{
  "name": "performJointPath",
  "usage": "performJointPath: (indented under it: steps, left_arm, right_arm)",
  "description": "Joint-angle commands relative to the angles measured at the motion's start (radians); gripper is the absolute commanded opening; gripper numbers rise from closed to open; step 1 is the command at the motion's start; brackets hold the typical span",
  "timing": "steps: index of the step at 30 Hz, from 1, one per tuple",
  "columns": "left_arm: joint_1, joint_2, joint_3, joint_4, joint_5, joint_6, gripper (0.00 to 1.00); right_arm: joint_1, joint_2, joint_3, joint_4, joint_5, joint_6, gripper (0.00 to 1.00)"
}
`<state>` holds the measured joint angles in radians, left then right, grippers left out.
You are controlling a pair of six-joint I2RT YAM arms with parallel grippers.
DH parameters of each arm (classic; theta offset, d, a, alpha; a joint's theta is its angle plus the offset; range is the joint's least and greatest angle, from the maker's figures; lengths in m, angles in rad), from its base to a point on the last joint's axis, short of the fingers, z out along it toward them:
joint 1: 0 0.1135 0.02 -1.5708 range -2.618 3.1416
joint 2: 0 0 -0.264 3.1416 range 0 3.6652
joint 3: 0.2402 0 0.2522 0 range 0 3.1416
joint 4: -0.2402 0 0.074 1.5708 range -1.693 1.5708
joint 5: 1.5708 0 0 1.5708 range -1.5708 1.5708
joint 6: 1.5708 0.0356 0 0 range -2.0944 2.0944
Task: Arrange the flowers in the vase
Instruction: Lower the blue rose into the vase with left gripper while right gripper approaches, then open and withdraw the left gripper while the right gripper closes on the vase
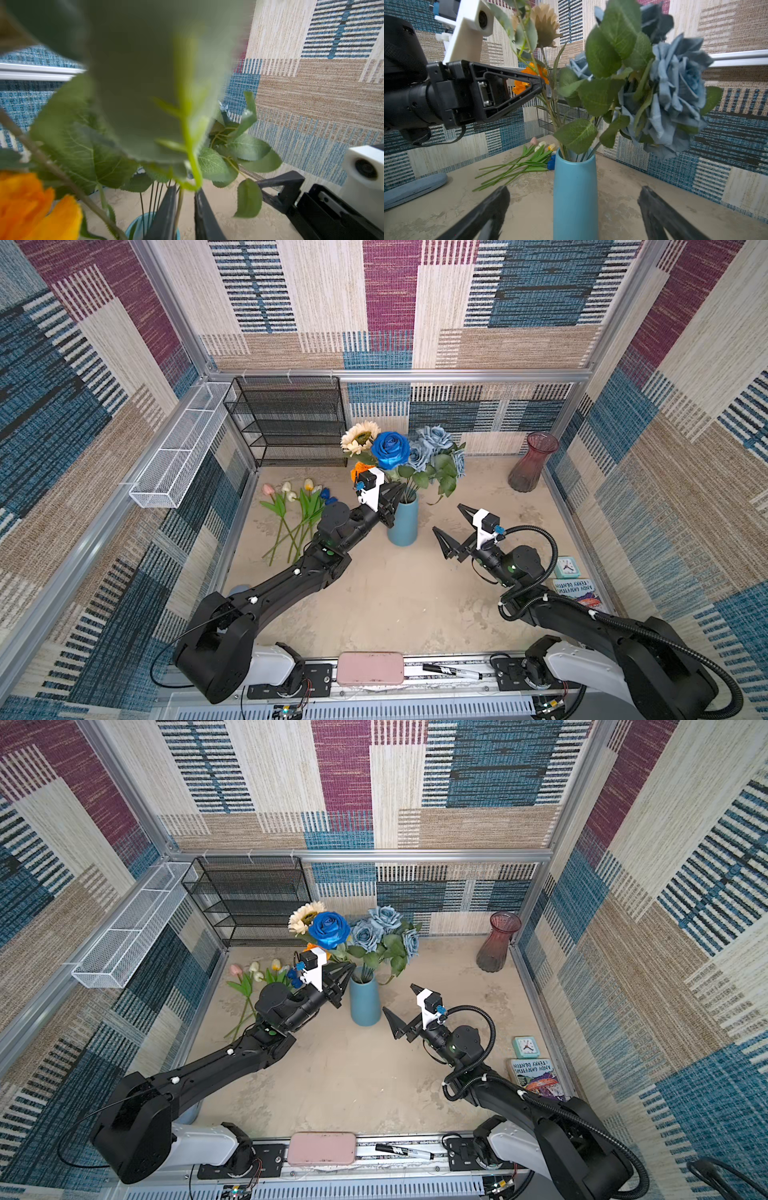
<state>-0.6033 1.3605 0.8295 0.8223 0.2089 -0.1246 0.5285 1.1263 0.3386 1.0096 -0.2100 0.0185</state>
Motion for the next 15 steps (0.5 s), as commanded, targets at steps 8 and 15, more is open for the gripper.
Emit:
performJointPath:
  steps: [8, 15]
  left_arm:
    - [0.0, -0.058, 0.016, -0.076, 0.0, 0.025, 0.3]
    - [0.0, -0.163, -0.061, -0.134, -0.005, 0.053, 0.58]
  right_arm:
    - [0.001, 0.07, 0.028, 0.007, -0.069, -0.015, 1.0]
    - [0.002, 0.19, 0.072, 0.047, -0.142, -0.028, 1.0]
